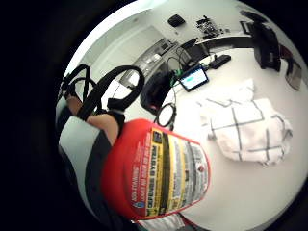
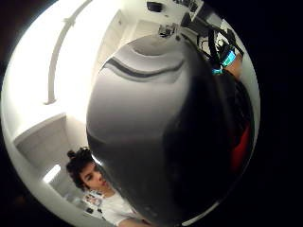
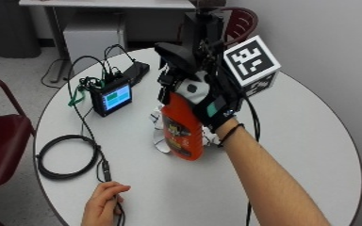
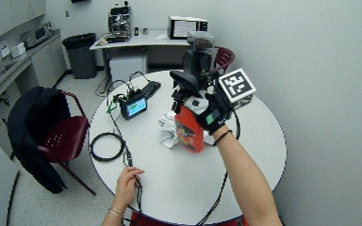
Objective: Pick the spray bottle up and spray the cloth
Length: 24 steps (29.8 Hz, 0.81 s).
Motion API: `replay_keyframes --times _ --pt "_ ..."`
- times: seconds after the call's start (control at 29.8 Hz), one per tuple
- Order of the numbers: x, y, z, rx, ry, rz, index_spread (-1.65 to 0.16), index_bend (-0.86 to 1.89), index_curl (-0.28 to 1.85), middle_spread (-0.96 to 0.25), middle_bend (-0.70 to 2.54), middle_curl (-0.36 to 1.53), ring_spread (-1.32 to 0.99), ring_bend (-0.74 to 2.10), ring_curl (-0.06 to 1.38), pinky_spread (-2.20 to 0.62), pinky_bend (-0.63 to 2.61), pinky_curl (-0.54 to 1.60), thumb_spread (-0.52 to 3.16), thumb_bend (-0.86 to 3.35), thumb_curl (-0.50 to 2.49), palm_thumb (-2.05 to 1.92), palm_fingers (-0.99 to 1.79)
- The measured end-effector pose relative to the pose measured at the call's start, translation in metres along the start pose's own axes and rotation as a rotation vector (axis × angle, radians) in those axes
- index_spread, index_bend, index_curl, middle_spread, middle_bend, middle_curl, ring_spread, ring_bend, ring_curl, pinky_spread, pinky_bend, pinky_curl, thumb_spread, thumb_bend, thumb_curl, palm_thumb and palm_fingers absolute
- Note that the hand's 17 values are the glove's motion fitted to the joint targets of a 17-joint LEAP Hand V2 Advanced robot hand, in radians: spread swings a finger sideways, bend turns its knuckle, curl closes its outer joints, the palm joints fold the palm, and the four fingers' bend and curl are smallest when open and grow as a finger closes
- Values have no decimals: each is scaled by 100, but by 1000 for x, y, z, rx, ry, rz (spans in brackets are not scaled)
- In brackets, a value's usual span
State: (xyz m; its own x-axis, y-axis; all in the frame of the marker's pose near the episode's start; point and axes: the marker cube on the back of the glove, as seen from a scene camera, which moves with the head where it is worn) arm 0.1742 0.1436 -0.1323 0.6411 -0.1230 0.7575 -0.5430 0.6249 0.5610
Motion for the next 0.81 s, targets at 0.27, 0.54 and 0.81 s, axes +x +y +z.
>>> replay_keyframes --times 0.27,0.54,0.81 --pt "34 11 47 -19 -23 -15 -16 16 42 -7 63 48 -10 69 42 8 19 35 84 -3 61 86 126" --pt "61 27 84 -20 -45 18 -17 16 42 -7 63 47 -10 69 42 8 19 35 84 -3 61 86 126" --pt "82 40 106 -41 -57 32 -17 16 41 -7 63 47 -10 69 42 8 19 35 85 -3 60 85 125"
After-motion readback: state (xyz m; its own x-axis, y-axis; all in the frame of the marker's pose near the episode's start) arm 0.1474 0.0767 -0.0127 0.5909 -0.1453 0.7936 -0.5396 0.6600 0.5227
